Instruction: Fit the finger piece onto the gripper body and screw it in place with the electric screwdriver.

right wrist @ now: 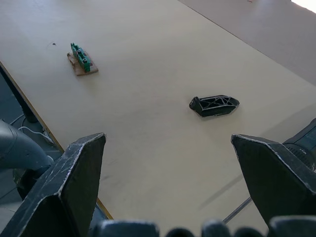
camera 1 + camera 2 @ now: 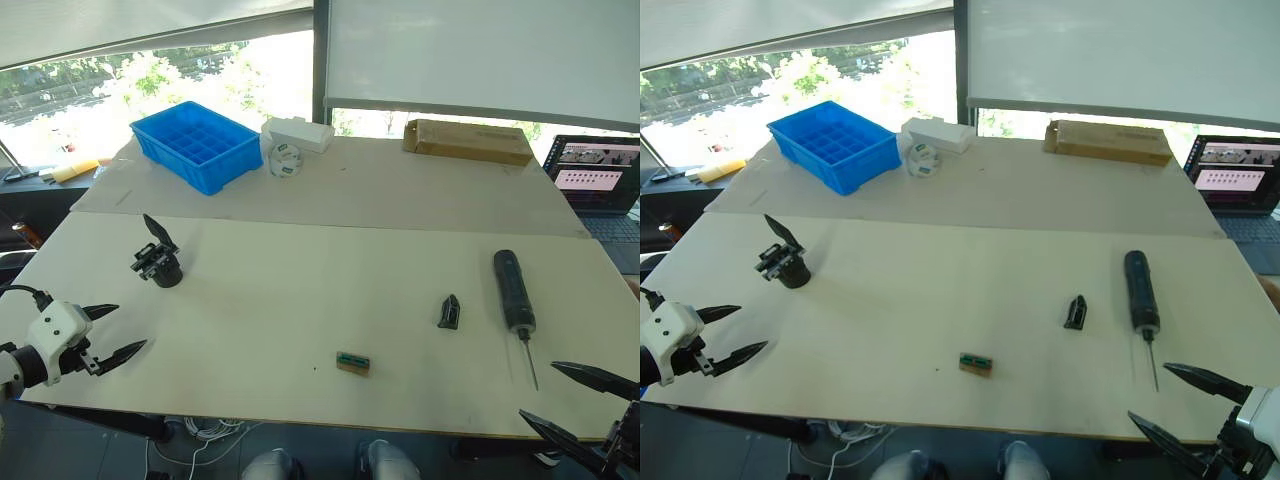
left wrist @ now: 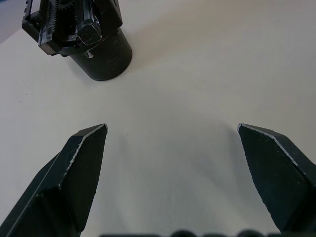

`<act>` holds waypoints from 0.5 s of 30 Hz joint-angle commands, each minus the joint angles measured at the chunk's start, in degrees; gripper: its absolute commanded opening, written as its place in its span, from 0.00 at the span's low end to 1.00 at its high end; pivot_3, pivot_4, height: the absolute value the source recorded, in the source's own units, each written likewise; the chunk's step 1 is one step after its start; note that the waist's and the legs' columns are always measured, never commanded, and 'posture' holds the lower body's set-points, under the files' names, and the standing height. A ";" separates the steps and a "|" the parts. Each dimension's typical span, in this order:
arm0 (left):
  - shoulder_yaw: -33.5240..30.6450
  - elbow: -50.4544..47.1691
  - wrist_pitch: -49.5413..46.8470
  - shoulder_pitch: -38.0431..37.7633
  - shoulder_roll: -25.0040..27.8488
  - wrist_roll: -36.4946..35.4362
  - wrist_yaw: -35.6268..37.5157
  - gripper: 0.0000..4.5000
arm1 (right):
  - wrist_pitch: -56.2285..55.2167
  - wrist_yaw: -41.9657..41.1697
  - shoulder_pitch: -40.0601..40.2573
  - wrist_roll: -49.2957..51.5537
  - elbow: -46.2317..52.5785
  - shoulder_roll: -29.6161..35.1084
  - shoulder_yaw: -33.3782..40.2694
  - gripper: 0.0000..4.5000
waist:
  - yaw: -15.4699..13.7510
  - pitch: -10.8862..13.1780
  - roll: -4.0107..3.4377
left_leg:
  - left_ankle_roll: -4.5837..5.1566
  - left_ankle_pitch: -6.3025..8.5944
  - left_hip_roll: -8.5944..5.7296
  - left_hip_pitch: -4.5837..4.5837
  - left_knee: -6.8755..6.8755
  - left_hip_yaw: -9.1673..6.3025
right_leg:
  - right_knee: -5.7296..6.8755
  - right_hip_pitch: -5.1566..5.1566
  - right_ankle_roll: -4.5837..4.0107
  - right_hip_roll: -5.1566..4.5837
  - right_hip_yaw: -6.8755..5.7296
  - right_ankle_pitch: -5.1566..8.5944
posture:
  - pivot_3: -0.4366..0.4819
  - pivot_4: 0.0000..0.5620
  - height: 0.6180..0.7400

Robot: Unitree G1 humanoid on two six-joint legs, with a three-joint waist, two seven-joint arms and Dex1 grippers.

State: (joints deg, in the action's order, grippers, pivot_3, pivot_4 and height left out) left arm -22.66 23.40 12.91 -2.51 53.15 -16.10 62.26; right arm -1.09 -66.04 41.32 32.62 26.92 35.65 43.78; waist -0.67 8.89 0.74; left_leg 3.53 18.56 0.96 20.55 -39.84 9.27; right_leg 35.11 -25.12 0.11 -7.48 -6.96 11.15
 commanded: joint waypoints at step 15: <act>-14.88 -17.54 -17.72 -7.45 -22.99 -13.13 -29.03 1.00 | 1.95 17.86 -27.35 0.44 11.04 -7.82 -27.67 0.99 | -0.23 -0.05 0.34 | -0.06 -0.03 -0.02 -0.20 -0.07 0.00 | 0.07 0.21 -0.28 0.03 -0.04 -0.18 | 0.48 0.27 1.00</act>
State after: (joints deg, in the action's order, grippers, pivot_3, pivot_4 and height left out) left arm -38.33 10.20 -4.36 -11.65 29.49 -29.33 34.89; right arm 1.81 -49.58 14.91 33.91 35.63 28.06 17.41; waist -0.89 8.84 1.08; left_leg 3.46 18.53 0.94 20.36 -39.93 9.24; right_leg 35.17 -24.96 -0.17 -7.46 -7.01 10.97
